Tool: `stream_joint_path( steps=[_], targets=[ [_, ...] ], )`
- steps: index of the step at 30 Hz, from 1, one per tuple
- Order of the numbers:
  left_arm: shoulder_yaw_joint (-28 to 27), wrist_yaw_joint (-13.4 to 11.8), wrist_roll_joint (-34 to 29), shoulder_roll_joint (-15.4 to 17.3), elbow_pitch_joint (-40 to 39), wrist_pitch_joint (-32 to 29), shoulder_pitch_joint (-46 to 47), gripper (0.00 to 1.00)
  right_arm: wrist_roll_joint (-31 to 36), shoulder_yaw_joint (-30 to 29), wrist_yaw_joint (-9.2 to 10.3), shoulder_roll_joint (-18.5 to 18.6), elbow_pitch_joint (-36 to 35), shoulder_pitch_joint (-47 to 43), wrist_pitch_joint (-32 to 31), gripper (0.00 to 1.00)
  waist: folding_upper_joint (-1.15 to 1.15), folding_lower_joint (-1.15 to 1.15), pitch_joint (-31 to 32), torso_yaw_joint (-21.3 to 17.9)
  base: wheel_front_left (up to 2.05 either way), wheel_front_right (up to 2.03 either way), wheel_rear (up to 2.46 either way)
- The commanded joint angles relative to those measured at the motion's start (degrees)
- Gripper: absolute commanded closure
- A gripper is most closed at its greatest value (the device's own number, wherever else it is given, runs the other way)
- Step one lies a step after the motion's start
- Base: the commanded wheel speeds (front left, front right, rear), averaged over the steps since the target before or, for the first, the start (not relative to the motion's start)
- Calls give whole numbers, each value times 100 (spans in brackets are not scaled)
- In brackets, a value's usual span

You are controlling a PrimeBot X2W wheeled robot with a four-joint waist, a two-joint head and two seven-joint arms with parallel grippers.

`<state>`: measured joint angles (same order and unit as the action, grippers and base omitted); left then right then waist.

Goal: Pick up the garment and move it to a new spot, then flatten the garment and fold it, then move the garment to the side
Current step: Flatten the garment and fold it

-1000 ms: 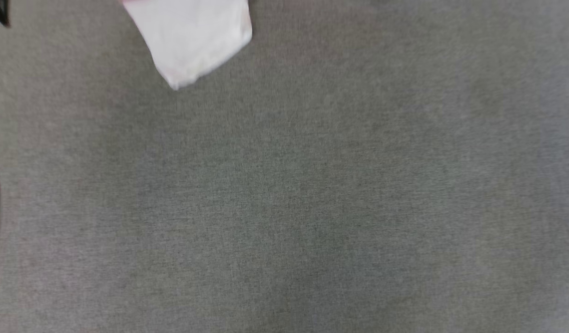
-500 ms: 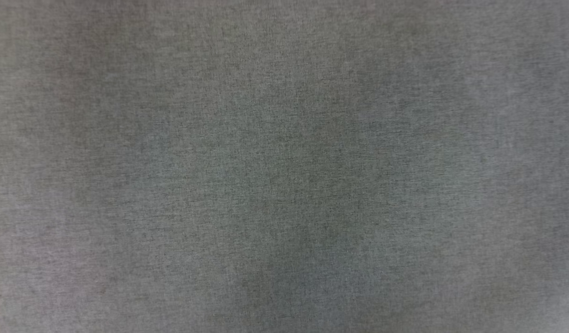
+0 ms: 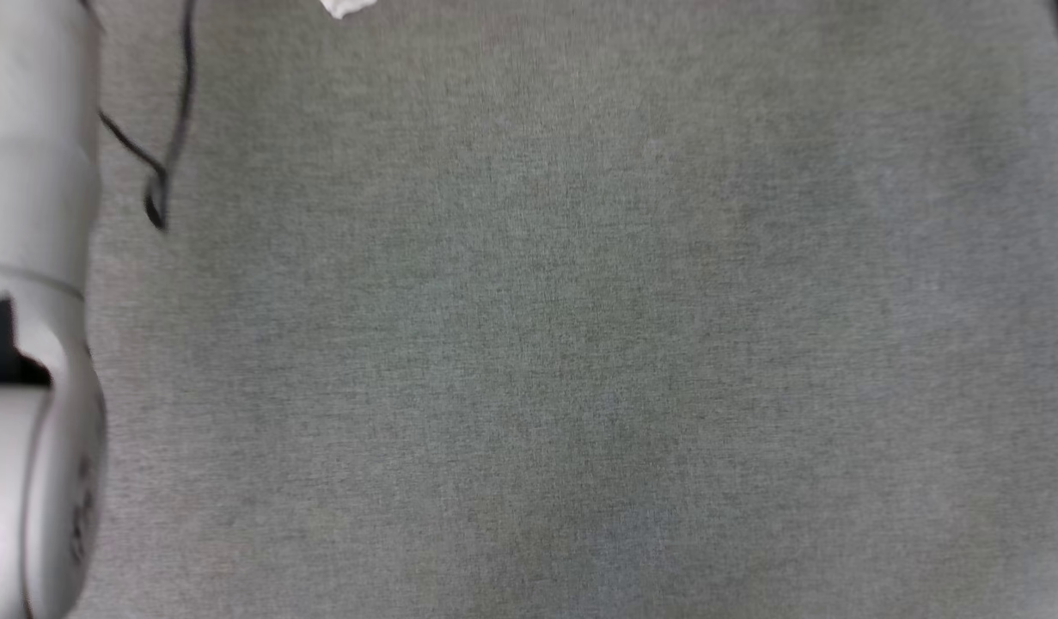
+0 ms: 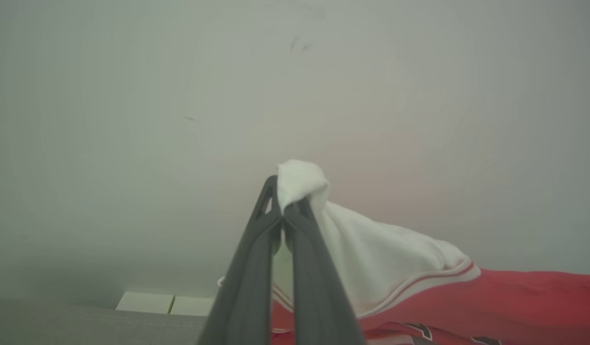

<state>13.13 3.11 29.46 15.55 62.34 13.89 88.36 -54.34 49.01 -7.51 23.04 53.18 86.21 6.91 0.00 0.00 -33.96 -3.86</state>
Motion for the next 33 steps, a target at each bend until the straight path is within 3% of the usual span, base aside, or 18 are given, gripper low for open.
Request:
stream_joint_path(
  steps=[1,7,12,21,33],
  targets=[
    [-33,63,47,28,0,53,-421,100,-99,77,4,75,-96,-311,116,100,0,0,368,20,0,0,0],
    [-125,212,161,155,-381,131,-2062,100,-372,460,4,307,-522,-1611,372,100,0,0,1049,27,0,0,0],
    [-355,38,169,236,-1314,128,-3746,100,-467,758,4,450,-851,-2631,503,100,0,0,1556,-27,0,0,0],
    [-593,-538,361,292,-3111,-31,-6495,100,-501,838,4,539,-1284,-4155,709,100,0,0,2386,-88,0,0,0],
    [-809,-1562,645,328,-5850,-986,-9601,100,-276,122,6,731,-1874,-6083,813,100,0,0,3267,-130,0,0,0]
  ],
)
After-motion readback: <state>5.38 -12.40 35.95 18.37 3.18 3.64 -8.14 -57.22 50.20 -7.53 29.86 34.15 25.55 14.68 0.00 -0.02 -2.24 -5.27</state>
